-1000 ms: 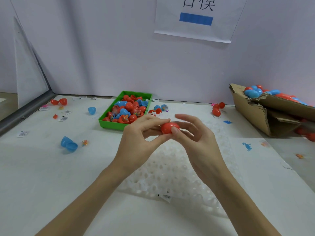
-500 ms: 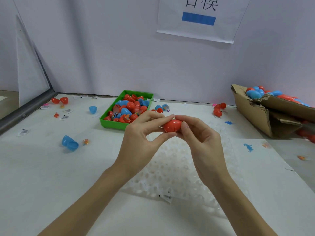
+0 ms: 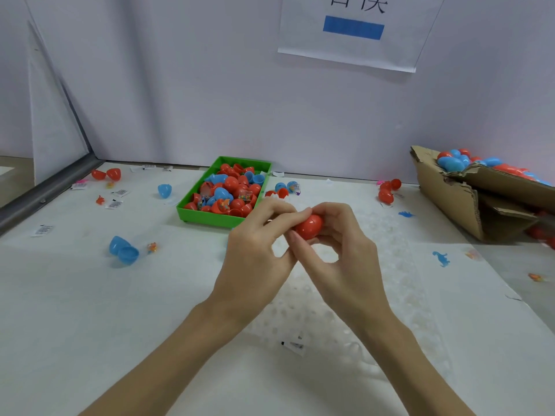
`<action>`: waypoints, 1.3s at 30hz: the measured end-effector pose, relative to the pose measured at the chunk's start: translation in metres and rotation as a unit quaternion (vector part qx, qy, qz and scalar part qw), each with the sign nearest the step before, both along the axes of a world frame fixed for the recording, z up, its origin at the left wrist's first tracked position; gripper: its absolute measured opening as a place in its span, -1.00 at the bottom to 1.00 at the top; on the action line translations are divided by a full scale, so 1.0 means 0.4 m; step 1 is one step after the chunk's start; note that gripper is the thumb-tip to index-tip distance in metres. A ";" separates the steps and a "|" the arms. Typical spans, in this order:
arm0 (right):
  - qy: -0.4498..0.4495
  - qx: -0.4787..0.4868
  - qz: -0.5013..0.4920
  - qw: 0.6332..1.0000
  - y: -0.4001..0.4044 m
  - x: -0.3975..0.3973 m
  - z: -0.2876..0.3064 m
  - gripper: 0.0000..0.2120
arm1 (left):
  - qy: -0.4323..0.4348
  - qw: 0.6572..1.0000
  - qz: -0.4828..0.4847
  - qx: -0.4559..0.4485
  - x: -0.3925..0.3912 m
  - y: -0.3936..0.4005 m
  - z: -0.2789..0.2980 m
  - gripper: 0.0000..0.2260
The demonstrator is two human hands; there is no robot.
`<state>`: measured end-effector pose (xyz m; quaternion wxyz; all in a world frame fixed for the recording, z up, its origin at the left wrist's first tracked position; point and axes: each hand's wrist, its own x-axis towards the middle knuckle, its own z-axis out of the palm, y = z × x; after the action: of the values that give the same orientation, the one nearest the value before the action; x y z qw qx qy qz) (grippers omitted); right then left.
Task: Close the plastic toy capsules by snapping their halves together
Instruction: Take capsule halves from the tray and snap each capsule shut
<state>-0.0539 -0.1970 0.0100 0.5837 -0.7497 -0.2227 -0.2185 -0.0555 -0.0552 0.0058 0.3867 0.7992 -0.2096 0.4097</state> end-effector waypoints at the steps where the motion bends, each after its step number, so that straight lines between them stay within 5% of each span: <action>1: 0.003 0.000 -0.002 1.000 -0.001 0.000 0.002 -0.72 | -0.016 1.000 0.007 0.018 0.001 0.001 -0.003 -0.63; 9: 0.045 -0.038 0.004 0.998 -0.011 0.004 0.001 -0.87 | -0.033 0.996 0.006 0.087 0.001 0.006 -0.014 -0.61; 18: -0.003 -0.095 -0.044 0.995 -0.009 0.001 -0.004 -0.83 | -0.065 0.985 0.037 0.158 -0.005 0.006 -0.021 -0.62; 22: 0.004 -0.055 -0.035 0.998 -0.004 0.002 -0.003 -0.81 | -0.038 0.996 0.011 0.084 -0.003 0.001 -0.014 -0.58; 26: 0.010 -0.035 -0.033 0.999 -0.005 0.004 0.000 -0.80 | 0.109 0.988 -0.100 -0.051 0.012 0.014 0.005 -0.59; 28: 0.086 0.027 0.003 0.996 -0.015 0.010 0.006 -0.83 | 0.170 0.968 -0.150 -0.104 0.017 0.022 0.010 -0.57; 31: 0.281 0.206 0.171 0.922 -0.031 0.007 0.034 -0.72 | 0.186 0.960 -0.152 -0.143 0.016 0.021 0.009 -0.67; 34: 0.354 0.276 0.283 0.848 -0.038 0.002 0.049 -0.64 | 0.201 0.961 -0.166 -0.096 0.012 0.027 0.010 -0.66; 39: 0.337 0.283 0.287 0.851 -0.025 -0.002 0.042 -0.58 | 0.149 0.975 -0.155 -0.061 0.009 0.032 0.022 -0.63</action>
<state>-0.0549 -0.2070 0.0267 0.8465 -0.4824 -0.1460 0.1713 -0.0520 -0.0424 0.0146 0.5201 0.7840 -0.2456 0.2333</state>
